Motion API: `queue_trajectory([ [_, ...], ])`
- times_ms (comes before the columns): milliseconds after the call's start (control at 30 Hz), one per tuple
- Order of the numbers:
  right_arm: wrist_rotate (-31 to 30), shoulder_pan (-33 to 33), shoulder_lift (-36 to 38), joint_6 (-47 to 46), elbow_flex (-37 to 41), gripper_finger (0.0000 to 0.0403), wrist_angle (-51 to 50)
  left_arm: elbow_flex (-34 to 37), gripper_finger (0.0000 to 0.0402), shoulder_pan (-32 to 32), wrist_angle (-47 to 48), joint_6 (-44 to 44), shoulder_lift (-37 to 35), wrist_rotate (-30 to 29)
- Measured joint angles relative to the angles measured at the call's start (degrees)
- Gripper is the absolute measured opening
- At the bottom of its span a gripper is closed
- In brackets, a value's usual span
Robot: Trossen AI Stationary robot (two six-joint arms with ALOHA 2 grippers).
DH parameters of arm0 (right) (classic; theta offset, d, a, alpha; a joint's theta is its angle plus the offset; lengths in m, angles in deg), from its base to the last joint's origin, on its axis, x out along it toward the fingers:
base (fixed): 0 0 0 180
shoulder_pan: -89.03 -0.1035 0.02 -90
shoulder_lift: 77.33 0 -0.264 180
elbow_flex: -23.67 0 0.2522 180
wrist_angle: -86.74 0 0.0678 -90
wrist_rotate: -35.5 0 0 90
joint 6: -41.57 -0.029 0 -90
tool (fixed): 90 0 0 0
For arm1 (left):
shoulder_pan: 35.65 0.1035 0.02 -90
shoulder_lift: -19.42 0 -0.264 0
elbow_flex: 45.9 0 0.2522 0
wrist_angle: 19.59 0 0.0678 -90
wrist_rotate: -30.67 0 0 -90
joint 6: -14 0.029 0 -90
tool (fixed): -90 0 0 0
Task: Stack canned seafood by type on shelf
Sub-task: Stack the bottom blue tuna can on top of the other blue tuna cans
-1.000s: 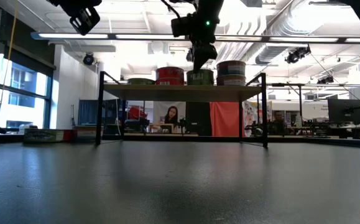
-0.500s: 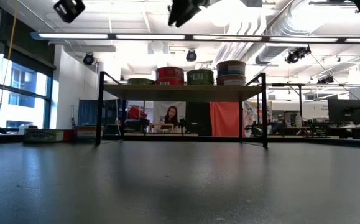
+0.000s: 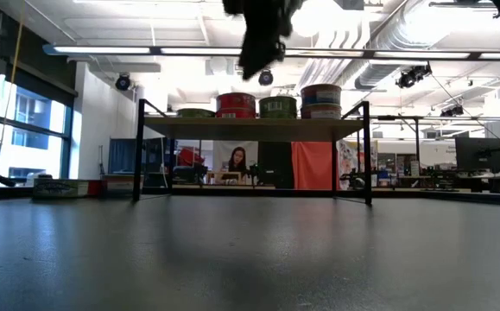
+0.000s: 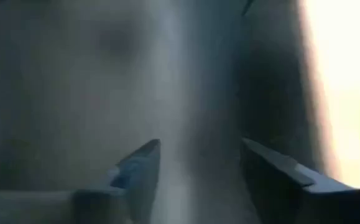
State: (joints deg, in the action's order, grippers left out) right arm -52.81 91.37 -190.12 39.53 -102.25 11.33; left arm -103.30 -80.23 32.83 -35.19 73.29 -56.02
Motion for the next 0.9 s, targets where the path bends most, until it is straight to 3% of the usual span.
queue_trajectory([
  [200, 2.3, -4.6, -0.1, 0.4, 8.8, 0.0022, 3.2, 0.0, 0.0000, -19.4, -1.0, -15.9, 7.2, -12.0],
  [367, 3.1, -6.4, -0.1, -1.0, 12.3, 0.0007, 4.6, 0.0, 0.0000, -25.0, 4.0, -23.2, 14.0, -17.4],
  [700, 5.5, -9.3, 1.3, -1.6, 13.0, 0.0001, -1.6, -0.1, 0.0000, -24.6, 5.4, -23.8, 24.6, -15.0],
  [900, 5.7, -11.0, 5.0, -2.7, 13.0, 0.0000, -8.0, -0.1, 0.0000, -19.5, 3.7, -20.6, 26.5, -22.5],
])
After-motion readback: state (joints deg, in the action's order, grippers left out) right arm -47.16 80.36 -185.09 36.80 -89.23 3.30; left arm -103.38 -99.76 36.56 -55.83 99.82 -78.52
